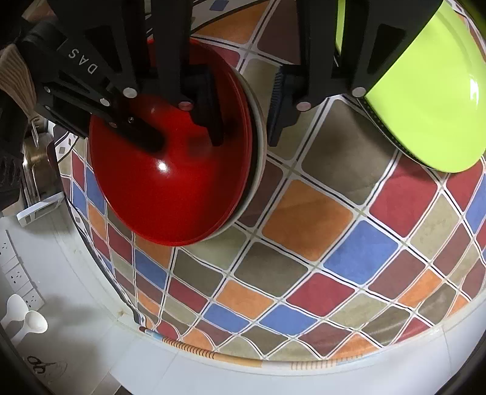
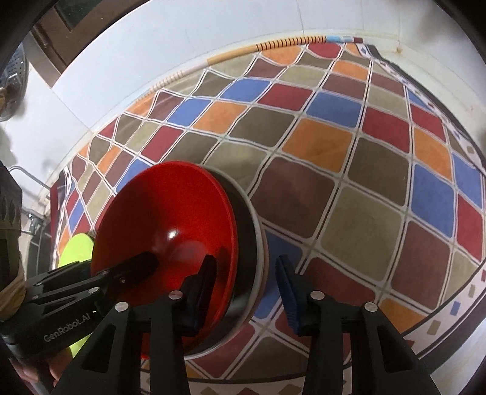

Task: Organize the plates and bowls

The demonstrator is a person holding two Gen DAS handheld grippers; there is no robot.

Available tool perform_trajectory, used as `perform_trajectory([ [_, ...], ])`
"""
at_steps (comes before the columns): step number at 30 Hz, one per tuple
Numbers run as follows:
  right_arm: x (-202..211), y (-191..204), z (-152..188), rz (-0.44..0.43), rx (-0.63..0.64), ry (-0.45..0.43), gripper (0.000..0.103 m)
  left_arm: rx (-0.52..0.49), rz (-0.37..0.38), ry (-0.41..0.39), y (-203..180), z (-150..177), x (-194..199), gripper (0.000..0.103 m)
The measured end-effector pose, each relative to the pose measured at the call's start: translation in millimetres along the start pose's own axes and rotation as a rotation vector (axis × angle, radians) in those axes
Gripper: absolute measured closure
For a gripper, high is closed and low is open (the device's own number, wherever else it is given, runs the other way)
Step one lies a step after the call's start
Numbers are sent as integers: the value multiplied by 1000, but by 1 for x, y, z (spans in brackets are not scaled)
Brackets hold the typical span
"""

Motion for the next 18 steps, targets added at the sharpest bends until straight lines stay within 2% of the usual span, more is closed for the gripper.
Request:
perform_trajectory([
  [3,-2,2,2,2,7,8,70,-4,-16,-2,-1,0,0,75],
  [10,-1,4,2,34,12,9,70,-5,-64,8,-4,-2,0,76],
  [18,1,5,0,23,3,14,71,34,-100,-16,1,-3,13,76],
])
Point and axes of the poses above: each gripper's, at about its wrist camera, not at the fingertips, and x roughly against the way its jaws point, y to its left, z to its underside, the point moved 6 cm from there along -x, roughly the way its jaws point, and after that the axes turned 14 degrees about -x, right-handed, at the moved point
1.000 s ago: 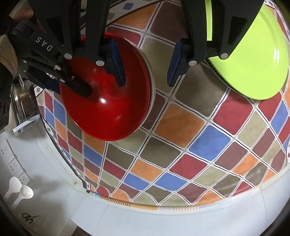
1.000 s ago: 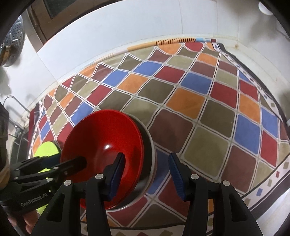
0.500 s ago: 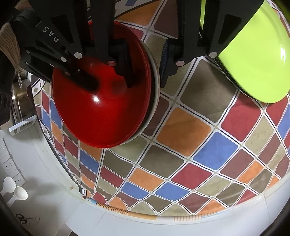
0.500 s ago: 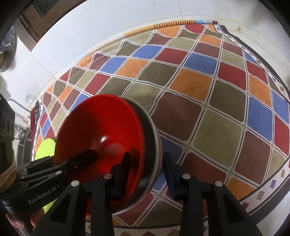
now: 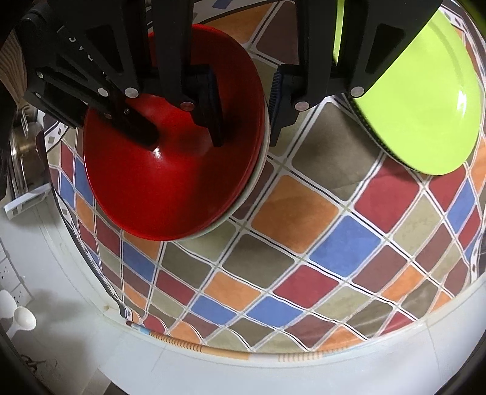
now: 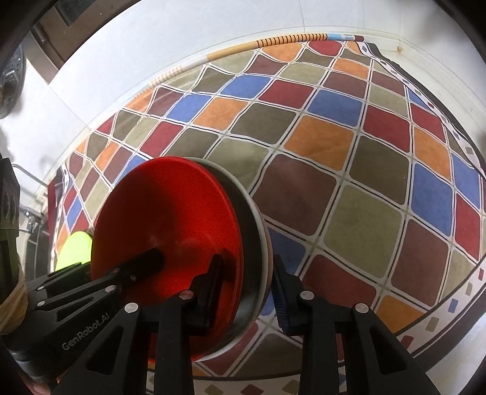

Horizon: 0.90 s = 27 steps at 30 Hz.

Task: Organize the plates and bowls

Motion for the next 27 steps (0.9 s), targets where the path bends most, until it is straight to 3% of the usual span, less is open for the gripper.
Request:
perform_trajectory([
  [13,26,43,4,-49,68,-46,72,59,-16,-119,42,12,54,76],
  [27,46,116,49,-108,125,-74,72,113,-49,-176,104,65,110,76],
])
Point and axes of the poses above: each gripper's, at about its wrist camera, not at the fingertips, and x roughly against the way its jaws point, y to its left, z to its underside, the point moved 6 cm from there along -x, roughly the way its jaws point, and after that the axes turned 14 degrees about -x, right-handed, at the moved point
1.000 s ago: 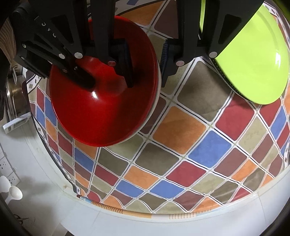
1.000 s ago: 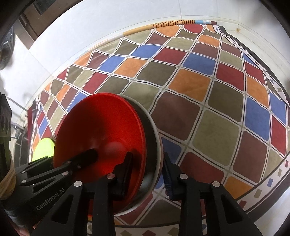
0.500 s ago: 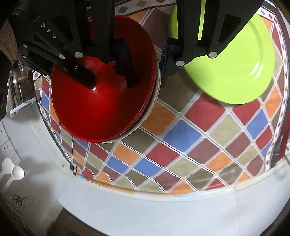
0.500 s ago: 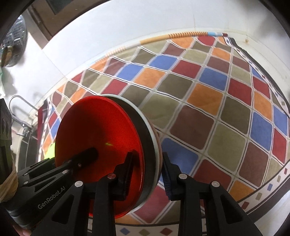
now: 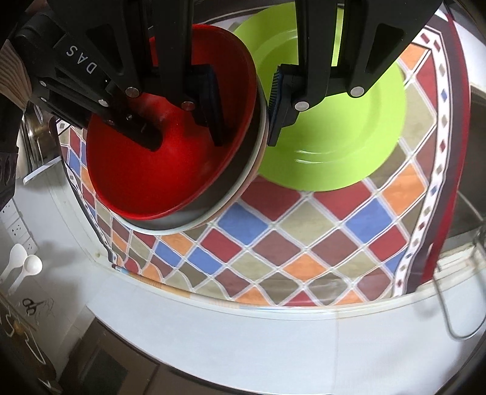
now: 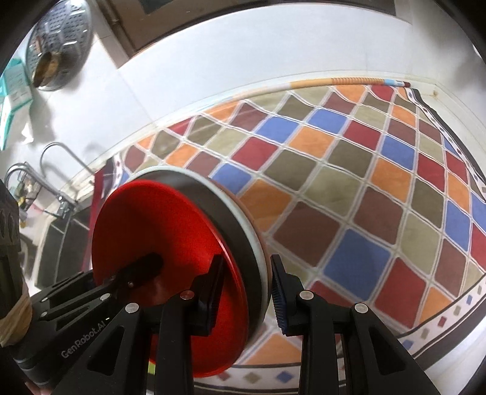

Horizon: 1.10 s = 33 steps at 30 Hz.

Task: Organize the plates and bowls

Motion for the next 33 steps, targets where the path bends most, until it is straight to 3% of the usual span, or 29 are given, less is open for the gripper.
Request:
perform_trajectory([
  [13,-3,63,45,-22,50,49,72,55,-31,12,54,45,26,76],
  [33,-43,84,88,-7,60,185,72,120,-33,107,87,80,5,76],
])
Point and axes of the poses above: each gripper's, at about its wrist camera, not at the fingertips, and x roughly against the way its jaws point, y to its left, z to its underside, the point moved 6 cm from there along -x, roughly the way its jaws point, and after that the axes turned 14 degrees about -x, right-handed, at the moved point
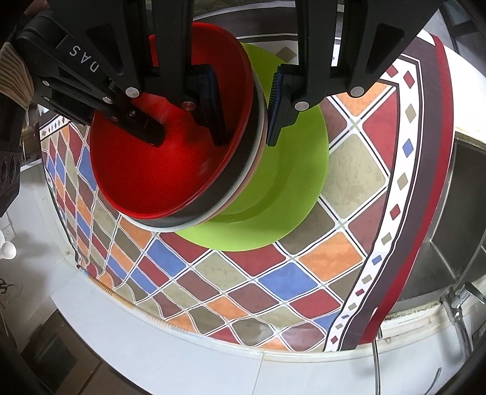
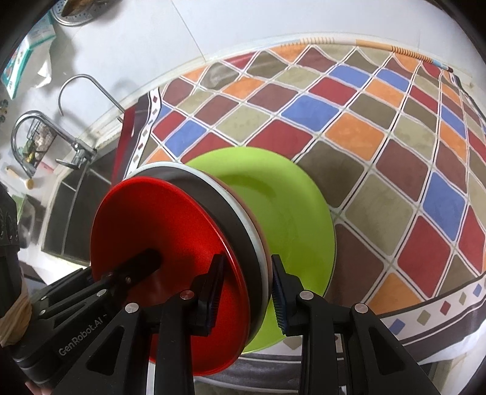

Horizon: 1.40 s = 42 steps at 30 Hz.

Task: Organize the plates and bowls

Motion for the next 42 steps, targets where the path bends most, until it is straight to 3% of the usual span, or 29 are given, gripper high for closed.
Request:
perform_trajectory([
  [15,-18,2,-6,16,8,35,72,11,5,-2,10,-9,-12,77],
  [26,-20,4,-11,44,62,-22,71,-27,-7,-29,11,-11,-10,73],
  [32,-8,5,-13,59,79,-90,55,-70,-30,-98,9,-12,10,60],
  [37,19,3,-14,57,48,-204,40,-116,-81,-204,7,-10,38,36],
  [42,49,-6,-7,94,10,-330,27,-183,-146,-307,2,1,64,22],
])
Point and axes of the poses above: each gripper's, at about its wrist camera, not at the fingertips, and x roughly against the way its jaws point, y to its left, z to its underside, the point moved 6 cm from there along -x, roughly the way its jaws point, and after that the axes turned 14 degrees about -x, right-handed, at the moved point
